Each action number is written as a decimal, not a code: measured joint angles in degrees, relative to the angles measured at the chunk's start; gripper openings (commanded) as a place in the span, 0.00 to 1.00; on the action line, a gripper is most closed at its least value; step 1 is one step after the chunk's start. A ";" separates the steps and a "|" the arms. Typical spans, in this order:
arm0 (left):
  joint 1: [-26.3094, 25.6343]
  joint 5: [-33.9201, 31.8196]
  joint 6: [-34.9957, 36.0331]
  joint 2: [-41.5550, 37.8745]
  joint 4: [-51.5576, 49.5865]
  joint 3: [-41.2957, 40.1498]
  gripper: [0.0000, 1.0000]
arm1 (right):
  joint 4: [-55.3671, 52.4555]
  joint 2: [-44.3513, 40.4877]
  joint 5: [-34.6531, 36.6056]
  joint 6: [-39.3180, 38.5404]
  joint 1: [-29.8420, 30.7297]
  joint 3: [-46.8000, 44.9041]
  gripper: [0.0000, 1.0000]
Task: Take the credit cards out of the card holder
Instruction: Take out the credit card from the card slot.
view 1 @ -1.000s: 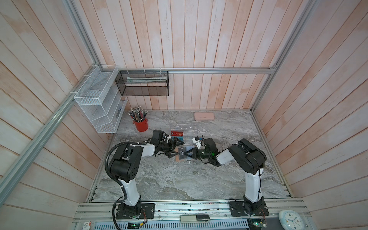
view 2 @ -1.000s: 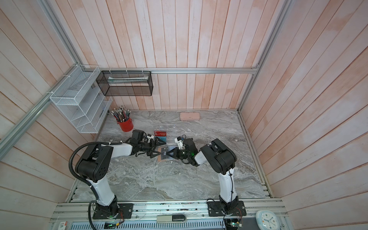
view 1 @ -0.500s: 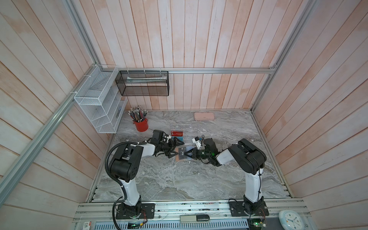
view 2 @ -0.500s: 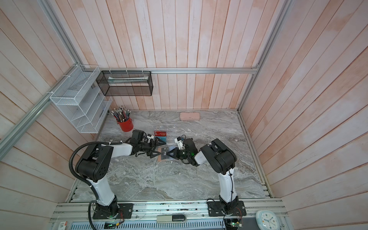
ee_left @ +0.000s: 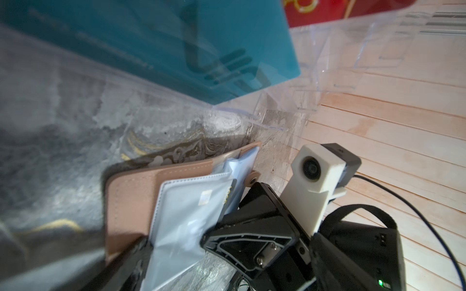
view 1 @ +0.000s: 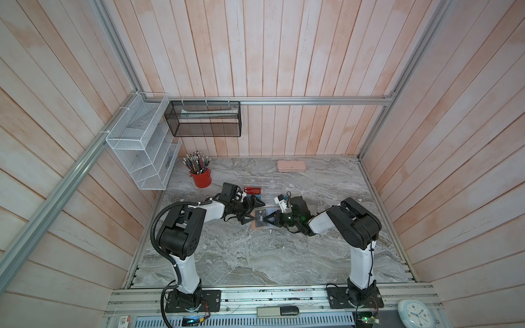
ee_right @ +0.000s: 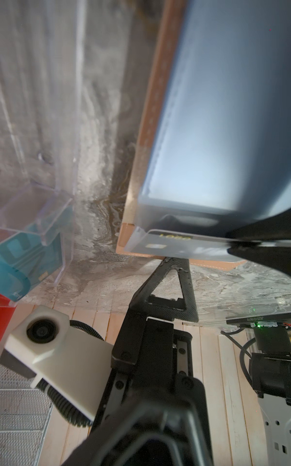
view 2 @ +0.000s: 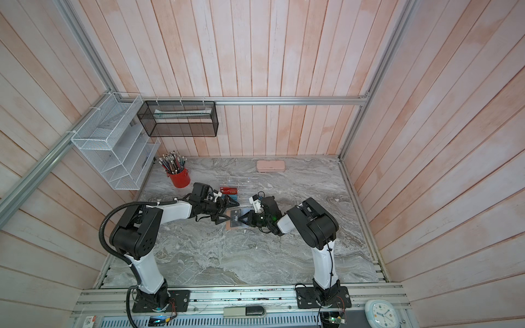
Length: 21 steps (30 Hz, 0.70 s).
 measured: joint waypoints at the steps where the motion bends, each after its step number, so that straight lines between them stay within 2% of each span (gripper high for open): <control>1: -0.11 -0.24 0.24 0.02 -0.57 0.31 1.00 | -0.33 -0.09 0.07 -0.07 0.00 0.09 0.08; 21: -0.46 -1.16 1.38 0.11 -2.12 1.01 1.00 | -1.16 -0.79 0.35 -1.01 -0.09 0.17 0.08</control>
